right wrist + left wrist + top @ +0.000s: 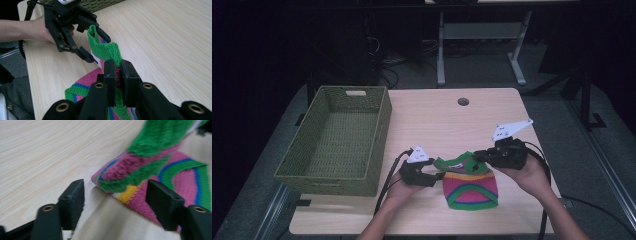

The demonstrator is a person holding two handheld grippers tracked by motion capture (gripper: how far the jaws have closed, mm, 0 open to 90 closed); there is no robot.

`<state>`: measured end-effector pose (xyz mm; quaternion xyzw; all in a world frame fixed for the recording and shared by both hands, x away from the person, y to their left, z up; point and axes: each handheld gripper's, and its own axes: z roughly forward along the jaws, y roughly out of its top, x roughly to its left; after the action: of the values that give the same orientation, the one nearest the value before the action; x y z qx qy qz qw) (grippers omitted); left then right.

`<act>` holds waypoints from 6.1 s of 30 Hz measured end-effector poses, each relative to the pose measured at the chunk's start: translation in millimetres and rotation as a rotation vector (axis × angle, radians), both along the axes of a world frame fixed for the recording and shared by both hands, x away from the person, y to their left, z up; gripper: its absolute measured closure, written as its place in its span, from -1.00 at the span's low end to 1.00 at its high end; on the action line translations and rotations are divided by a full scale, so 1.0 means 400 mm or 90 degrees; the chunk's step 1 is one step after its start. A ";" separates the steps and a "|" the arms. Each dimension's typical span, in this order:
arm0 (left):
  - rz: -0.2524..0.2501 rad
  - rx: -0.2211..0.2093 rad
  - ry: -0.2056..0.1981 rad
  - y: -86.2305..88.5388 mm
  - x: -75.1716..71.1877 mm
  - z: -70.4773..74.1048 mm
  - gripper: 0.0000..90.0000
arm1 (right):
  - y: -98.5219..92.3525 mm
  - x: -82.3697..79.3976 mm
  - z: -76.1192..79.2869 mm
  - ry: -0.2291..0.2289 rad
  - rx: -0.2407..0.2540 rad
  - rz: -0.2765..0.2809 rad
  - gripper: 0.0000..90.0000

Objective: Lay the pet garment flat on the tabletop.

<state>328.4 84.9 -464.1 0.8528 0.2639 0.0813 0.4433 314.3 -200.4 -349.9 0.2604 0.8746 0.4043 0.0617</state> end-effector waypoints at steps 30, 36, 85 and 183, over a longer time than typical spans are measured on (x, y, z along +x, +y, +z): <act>-0.012 0.042 -0.064 -0.008 0.002 0.091 0.83 | -0.052 0.006 0.004 -0.031 0.001 -0.058 0.85; -0.001 0.072 -0.052 -0.012 0.030 0.103 0.83 | -0.046 0.043 -0.003 -0.024 -0.003 -0.081 0.85; 0.077 0.108 0.000 -0.055 0.139 0.051 0.55 | -0.044 0.211 -0.108 0.011 -0.033 -0.184 0.39; 0.072 0.024 0.062 0.056 -0.020 0.057 -0.47 | -0.239 0.063 -0.222 0.130 0.074 -0.149 -0.29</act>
<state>320.5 107.2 -441.3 0.8477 0.3311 0.0695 0.4086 339.4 -296.2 -438.7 0.4036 0.8150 0.4158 0.0043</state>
